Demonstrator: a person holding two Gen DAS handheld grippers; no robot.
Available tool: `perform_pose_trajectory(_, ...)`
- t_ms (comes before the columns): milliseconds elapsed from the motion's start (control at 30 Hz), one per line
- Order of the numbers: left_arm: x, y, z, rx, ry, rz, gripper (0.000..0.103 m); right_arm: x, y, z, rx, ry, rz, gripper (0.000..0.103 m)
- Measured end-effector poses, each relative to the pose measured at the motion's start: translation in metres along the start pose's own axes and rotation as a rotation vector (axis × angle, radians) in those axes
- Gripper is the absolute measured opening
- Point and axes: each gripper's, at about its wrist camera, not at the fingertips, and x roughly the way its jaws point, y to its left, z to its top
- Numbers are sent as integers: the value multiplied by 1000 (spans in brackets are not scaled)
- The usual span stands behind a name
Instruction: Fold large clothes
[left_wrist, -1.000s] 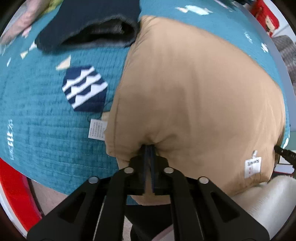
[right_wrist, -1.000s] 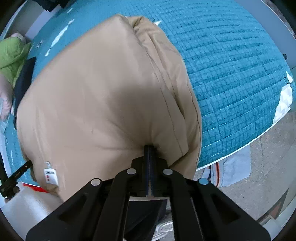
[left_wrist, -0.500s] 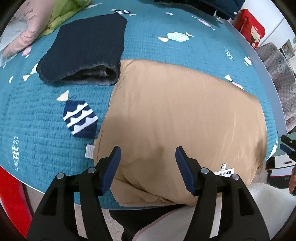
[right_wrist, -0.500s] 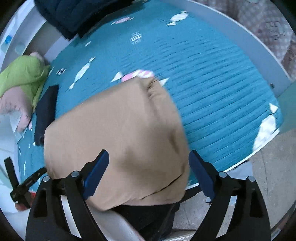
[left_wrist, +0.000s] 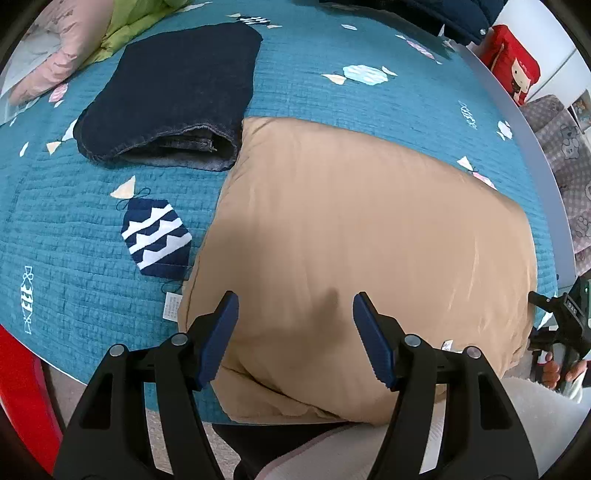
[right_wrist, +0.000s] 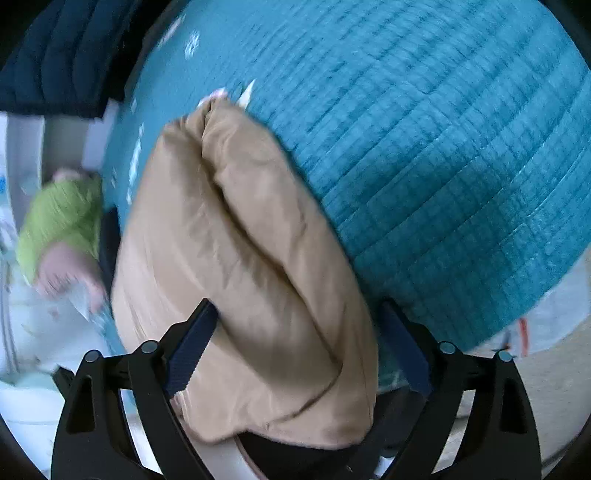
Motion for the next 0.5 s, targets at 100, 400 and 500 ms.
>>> perform_pose_trajectory(100,3,1,1,-9,3,8,66,-6,-13,0,83,-7,114,89)
perform_pose_trajectory(400,4,-8,7,13,-22,26,66,16,-8,-8,154,26,271,50)
perform_pose_trajectory(500,5,-19,13,44,-30,40,66,5,19,-14,56,-25,192,34)
